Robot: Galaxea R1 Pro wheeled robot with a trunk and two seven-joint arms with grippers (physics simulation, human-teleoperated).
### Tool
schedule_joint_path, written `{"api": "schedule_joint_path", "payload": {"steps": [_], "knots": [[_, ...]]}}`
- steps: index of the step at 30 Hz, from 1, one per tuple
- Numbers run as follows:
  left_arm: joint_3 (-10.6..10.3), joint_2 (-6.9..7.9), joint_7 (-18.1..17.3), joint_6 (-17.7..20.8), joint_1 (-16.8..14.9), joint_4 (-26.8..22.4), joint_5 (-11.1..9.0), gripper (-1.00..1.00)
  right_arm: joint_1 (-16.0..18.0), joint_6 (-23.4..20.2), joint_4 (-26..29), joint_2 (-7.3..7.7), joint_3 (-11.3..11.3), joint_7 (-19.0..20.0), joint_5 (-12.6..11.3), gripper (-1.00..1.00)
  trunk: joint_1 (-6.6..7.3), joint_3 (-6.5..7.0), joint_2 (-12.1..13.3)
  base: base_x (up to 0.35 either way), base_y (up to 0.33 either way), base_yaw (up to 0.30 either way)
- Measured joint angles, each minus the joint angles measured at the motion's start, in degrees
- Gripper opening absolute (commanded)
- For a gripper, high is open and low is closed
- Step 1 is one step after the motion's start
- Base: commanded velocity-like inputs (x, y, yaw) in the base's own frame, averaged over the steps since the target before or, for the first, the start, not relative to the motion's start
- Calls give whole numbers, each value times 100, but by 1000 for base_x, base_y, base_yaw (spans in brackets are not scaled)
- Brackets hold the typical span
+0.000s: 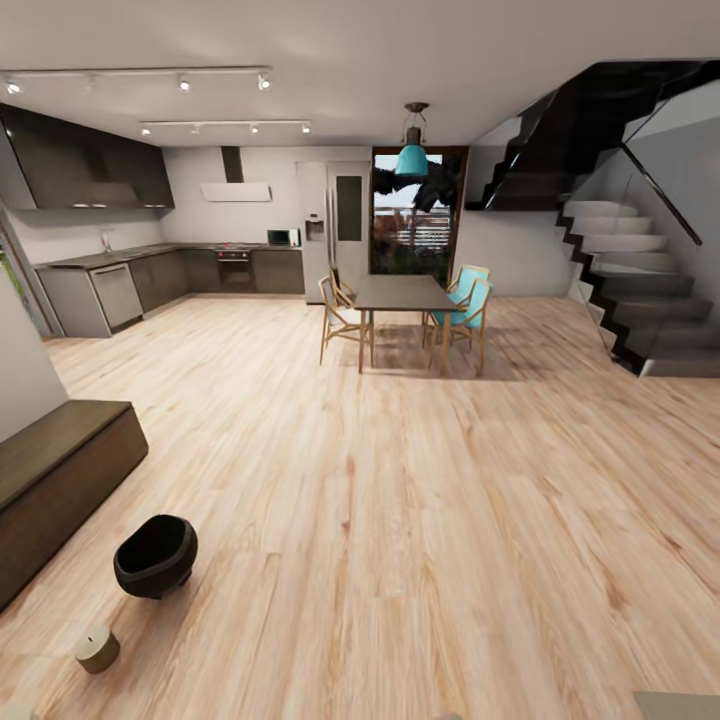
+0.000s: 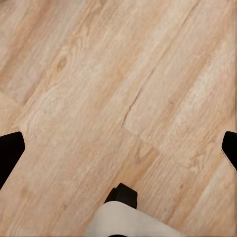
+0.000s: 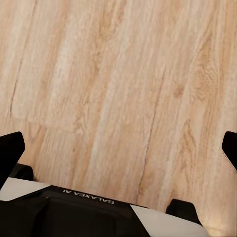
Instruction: Place each of the two pumpkins and all three candles from the living room inside a cabinet in the living room (use any cabinet), then make sure every cabinet is closed, and position the cauldron so it is next to a table in the living room.
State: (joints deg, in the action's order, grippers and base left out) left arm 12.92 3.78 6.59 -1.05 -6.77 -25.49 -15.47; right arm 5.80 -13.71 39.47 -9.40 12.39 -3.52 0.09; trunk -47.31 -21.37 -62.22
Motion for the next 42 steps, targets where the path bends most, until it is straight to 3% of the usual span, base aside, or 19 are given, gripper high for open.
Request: {"api": "schedule_joint_path", "payload": {"steps": [18,26,42], "knots": [[0,0,0,0,0,0,23,100,0,7,-28,-59,1,0,31,100,0,0,0,271,-15,249],[0,-8,0,-6,0,0,35,100,4,9,-80,-59,301,-16,28,100,0,0,0,271,-102,289],[0,-26,0,-9,0,0,43,100,8,9,-85,-59,343,-26,26,100,0,0,0,271,-120,290]]}}
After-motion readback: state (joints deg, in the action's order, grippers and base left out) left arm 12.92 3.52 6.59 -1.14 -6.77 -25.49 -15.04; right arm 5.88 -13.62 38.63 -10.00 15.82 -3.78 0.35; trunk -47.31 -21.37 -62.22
